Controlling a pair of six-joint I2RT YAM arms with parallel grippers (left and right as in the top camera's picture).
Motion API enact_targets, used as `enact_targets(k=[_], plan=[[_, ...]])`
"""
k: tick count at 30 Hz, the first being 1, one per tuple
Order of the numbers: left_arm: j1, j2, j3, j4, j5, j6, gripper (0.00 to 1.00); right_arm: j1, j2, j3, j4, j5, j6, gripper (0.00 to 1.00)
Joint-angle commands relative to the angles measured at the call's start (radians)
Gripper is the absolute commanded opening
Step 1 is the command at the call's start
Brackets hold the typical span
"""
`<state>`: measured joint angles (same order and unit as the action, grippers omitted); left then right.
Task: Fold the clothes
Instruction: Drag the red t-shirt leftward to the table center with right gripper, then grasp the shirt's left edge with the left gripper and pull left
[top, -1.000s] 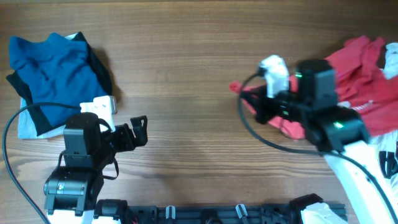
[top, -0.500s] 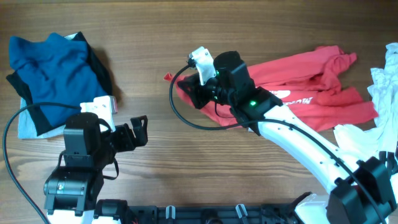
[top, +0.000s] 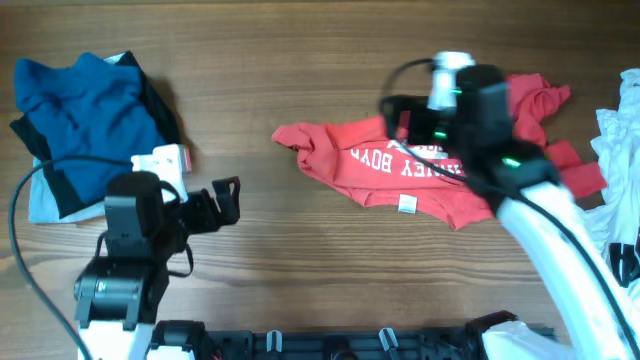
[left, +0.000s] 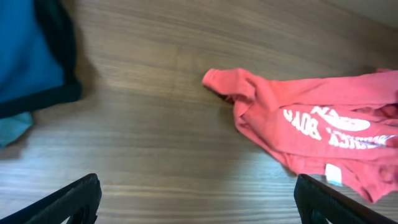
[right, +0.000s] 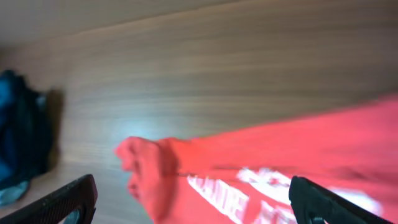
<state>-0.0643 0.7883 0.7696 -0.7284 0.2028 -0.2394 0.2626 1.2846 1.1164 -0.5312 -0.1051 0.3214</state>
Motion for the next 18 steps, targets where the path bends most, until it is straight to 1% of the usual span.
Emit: enact_targets(k=[1, 5, 9, 11, 13, 18], plan=[[-0.035, 0.09, 0.015, 0.05, 0.087, -0.023, 1.0, -0.072, -0.087, 0.019, -0.13, 0.076, 0.018, 1.0], [-0.106, 0.232, 0.015, 0.125, 0.093, -0.039, 1.0, -0.132, -0.113, 0.019, -0.282, 0.119, 0.019, 1.0], [-0.196, 0.399, 0.015, 0.224, 0.093, -0.039, 1.0, -0.156, -0.112, 0.018, -0.38, 0.136, 0.019, 1.0], [-0.239, 0.494, 0.015, 0.293, 0.092, -0.048, 1.0, -0.158, -0.112, 0.018, -0.4, 0.135, 0.021, 1.0], [-0.271, 0.586, 0.015, 0.372, 0.093, -0.082, 1.0, -0.158, -0.112, 0.018, -0.406, 0.135, 0.022, 1.0], [-0.319, 0.778, 0.015, 0.579, 0.093, -0.156, 1.0, -0.158, -0.112, 0.018, -0.421, 0.135, 0.021, 1.0]])
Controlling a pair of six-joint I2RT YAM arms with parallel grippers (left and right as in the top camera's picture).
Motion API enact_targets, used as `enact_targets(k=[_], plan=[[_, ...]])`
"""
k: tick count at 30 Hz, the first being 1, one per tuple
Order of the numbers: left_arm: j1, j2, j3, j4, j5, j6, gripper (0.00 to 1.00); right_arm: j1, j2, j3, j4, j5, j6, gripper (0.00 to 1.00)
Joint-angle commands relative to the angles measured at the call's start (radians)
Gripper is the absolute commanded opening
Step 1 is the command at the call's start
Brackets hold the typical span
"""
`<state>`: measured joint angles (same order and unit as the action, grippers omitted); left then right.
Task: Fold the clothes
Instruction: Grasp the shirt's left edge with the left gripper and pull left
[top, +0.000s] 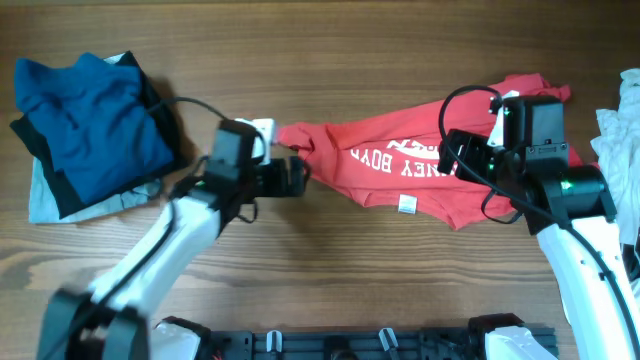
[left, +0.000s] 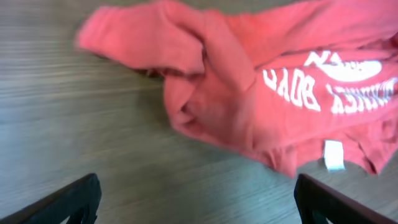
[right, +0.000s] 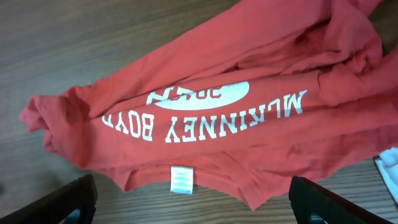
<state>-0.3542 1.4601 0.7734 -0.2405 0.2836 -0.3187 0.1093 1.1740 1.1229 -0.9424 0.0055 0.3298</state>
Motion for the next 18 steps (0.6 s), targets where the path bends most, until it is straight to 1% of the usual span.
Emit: enact_targets(k=[1, 2, 4, 7, 8, 9, 10, 11, 12, 13, 14, 18], plan=[[-0.037, 0.143, 0.011, 0.133, 0.012, -0.092, 1.0, -0.005, -0.002, 0.012, -0.014, 0.024, 0.011, 1.0], [-0.054, 0.205, 0.011, 0.201, 0.012, -0.102, 1.0, -0.005, -0.002, 0.012, -0.018, 0.024, 0.011, 1.0], [-0.068, 0.253, 0.011, 0.256, 0.012, -0.109, 0.98, -0.005, -0.002, 0.012, -0.02, 0.024, 0.011, 1.0], [-0.094, 0.322, 0.011, 0.355, 0.012, -0.109, 0.91, -0.005, -0.002, 0.012, -0.02, 0.024, 0.011, 1.0], [-0.099, 0.334, 0.011, 0.373, 0.012, -0.109, 0.86, -0.005, -0.002, 0.012, -0.02, 0.024, 0.011, 1.0], [-0.106, 0.349, 0.011, 0.397, 0.012, -0.109, 0.78, -0.005, -0.002, 0.012, -0.02, 0.024, 0.011, 1.0], [-0.121, 0.37, 0.011, 0.421, 0.011, -0.109, 0.59, -0.005, -0.002, 0.012, -0.021, 0.024, 0.011, 1.0], [-0.126, 0.373, 0.011, 0.422, 0.011, -0.109, 0.5, -0.005, -0.002, 0.012, -0.021, 0.024, 0.011, 1.0], [-0.129, 0.373, 0.011, 0.42, 0.012, -0.109, 0.31, -0.005, -0.002, 0.012, -0.021, 0.024, 0.011, 1.0], [-0.128, 0.373, 0.011, 0.42, 0.012, -0.109, 0.08, -0.005, -0.002, 0.012, -0.021, 0.024, 0.011, 1.0], [-0.128, 0.371, 0.012, 0.422, 0.012, -0.109, 0.04, -0.005, -0.002, 0.012, -0.021, 0.024, 0.011, 1.0], [-0.109, 0.325, 0.012, 0.397, 0.003, -0.109, 0.04, -0.005, -0.002, 0.012, -0.023, 0.024, 0.01, 1.0]])
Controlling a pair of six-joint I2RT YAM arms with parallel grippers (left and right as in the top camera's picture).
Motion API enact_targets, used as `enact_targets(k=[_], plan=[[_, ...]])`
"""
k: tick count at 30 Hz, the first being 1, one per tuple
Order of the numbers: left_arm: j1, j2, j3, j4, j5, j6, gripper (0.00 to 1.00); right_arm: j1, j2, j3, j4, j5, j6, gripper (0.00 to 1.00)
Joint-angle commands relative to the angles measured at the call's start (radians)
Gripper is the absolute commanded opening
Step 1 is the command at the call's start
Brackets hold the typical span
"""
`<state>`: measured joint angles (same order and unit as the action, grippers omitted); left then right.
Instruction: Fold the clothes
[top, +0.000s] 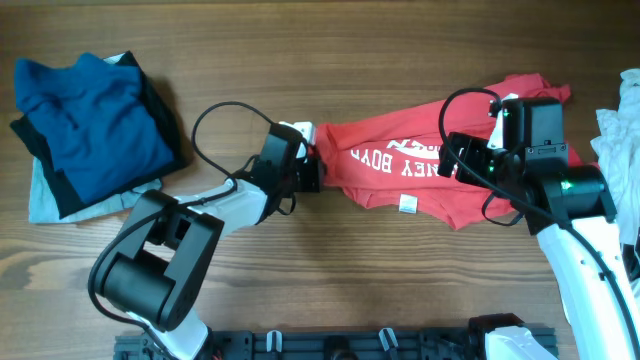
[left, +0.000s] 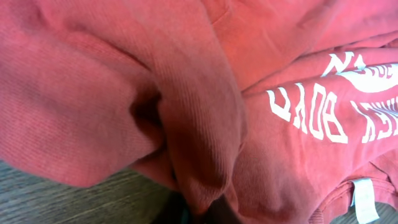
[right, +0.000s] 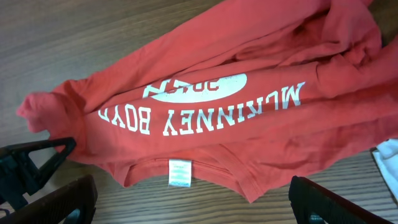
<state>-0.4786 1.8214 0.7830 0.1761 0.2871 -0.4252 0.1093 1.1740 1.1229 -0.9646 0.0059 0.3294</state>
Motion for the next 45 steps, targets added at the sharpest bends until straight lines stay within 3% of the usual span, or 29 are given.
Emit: enact_targets(k=[1, 6, 10, 11, 12, 13, 17, 21, 25, 28, 30, 34, 40, 45], plan=[[0.029, -0.062, 0.003, -0.03, -0.017, -0.002, 0.04, -0.005, -0.002, 0.012, -0.001, 0.024, 0.011, 1.0], [0.19, -0.247, 0.024, -0.036, -0.155, 0.0, 0.04, -0.005, -0.002, 0.012, -0.001, 0.024, 0.011, 1.0], [0.378, -0.323, 0.112, -0.04, -0.163, 0.004, 0.04, -0.005, -0.002, 0.012, -0.001, 0.024, 0.011, 1.0], [0.418, -0.324, 0.138, -0.049, -0.14, 0.001, 0.18, -0.005, -0.002, 0.012, -0.001, 0.024, 0.011, 1.0], [0.453, -0.323, 0.162, -0.068, -0.102, 0.001, 0.7, -0.005, -0.002, 0.012, -0.001, 0.024, 0.011, 1.0], [0.473, -0.32, 0.175, -0.085, -0.07, 0.001, 1.0, -0.005, -0.002, 0.012, -0.001, 0.024, 0.011, 1.0], [0.509, -0.319, 0.182, -0.238, 0.086, 0.001, 1.0, -0.005, -0.002, 0.012, -0.002, 0.024, 0.011, 1.0], [0.482, -0.319, 0.182, -0.549, 0.213, -0.003, 1.0, -0.005, -0.002, 0.01, -0.002, 0.024, 0.011, 1.0], [0.401, -0.309, 0.178, -0.82, 0.224, -0.002, 1.0, -0.005, -0.002, 0.006, -0.001, 0.024, 0.011, 1.0], [0.317, -0.298, 0.176, -0.912, 0.224, -0.002, 1.0, -0.005, -0.002, 0.0, 0.002, 0.024, 0.011, 1.0], [0.257, -0.296, 0.162, -0.912, 0.224, -0.003, 0.97, -0.005, 0.0, -0.002, 0.002, 0.023, 0.011, 1.0], [0.119, -0.296, 0.115, -0.81, 0.216, -0.108, 0.79, -0.005, 0.0, -0.003, -0.005, 0.024, 0.011, 1.0], [-0.067, -0.295, 0.042, -0.605, 0.116, -0.403, 0.8, -0.005, 0.0, -0.003, -0.019, 0.024, 0.011, 1.0], [-0.208, -0.278, 0.034, -0.513, -0.029, -0.574, 0.75, -0.005, 0.0, -0.003, -0.02, 0.024, 0.011, 1.0]])
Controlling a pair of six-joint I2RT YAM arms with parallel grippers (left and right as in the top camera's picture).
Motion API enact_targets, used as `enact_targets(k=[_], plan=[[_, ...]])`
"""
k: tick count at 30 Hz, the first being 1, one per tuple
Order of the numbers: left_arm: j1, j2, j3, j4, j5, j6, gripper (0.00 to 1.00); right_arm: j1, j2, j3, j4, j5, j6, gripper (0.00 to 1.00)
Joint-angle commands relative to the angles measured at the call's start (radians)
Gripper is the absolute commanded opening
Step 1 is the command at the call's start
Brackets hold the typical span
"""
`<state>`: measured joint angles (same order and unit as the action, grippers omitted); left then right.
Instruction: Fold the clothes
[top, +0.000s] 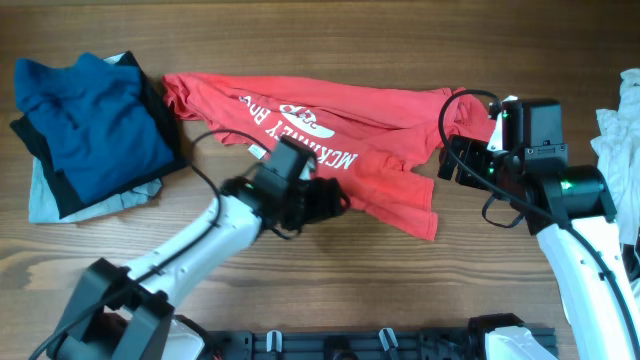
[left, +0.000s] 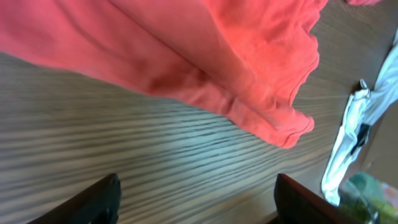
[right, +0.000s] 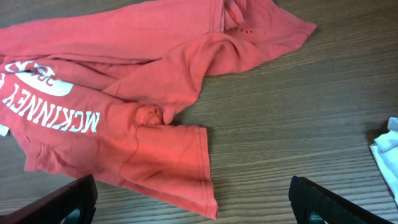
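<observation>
A red T-shirt (top: 330, 125) with white lettering lies stretched across the table, from beside the blue pile to near my right arm. One lower corner (top: 428, 232) points toward the front. My left gripper (top: 335, 200) hovers open at the shirt's lower hem, holding nothing. In the left wrist view the red T-shirt (left: 186, 50) lies ahead of the open left gripper (left: 198, 205). My right gripper (top: 448, 160) stands open just right of the shirt. The right wrist view shows the red T-shirt (right: 124, 124) beyond the empty right gripper (right: 193, 208).
A pile of folded blue and dark clothes (top: 85, 110) sits at the back left, touching the shirt's end. White garments (top: 620, 130) lie at the right edge; the same white garments (left: 348, 137) appear in the left wrist view.
The shirt has shifted left and spread out, its left end now beside the blue pile. My left gripper, then buried in the shirt's left end, is now open at the lower hem. The right arm is unmoved.
My left gripper stood open at the front left while my right arm was over the bunched shirt. Then the left gripper was at the shirt's left tip and the right arm further right. Then the left gripper was pressed into the fabric. Now the shirt lies stretched leftward.
</observation>
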<state>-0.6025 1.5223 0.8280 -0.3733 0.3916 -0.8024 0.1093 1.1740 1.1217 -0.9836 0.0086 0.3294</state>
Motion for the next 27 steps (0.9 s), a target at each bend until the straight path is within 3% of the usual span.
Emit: enact_targets(k=[1, 10, 15, 22, 23, 27], plan=[[-0.109, 0.029, -0.011, 0.055, -0.157, -0.227, 0.74, -0.005, 0.0, -0.002, -0.001, 0.021, 0.011, 1.0], [-0.225, 0.178, -0.011, 0.214, -0.218, -0.367, 0.72, -0.005, 0.0, -0.002, -0.002, 0.021, 0.011, 1.0], [-0.227, 0.27, -0.011, 0.347, -0.21, -0.366, 0.69, -0.005, 0.0, -0.002, -0.003, 0.021, 0.011, 1.0], [-0.227, 0.304, -0.011, 0.407, -0.21, -0.366, 0.63, -0.005, 0.0, -0.002, -0.004, 0.021, 0.011, 1.0], [-0.228, 0.304, -0.011, 0.406, -0.21, -0.366, 0.61, -0.005, 0.0, -0.002, -0.004, 0.021, 0.011, 1.0], [-0.241, 0.305, -0.011, 0.408, -0.23, -0.367, 0.38, -0.005, 0.0, -0.002, -0.004, 0.021, 0.011, 1.0]])
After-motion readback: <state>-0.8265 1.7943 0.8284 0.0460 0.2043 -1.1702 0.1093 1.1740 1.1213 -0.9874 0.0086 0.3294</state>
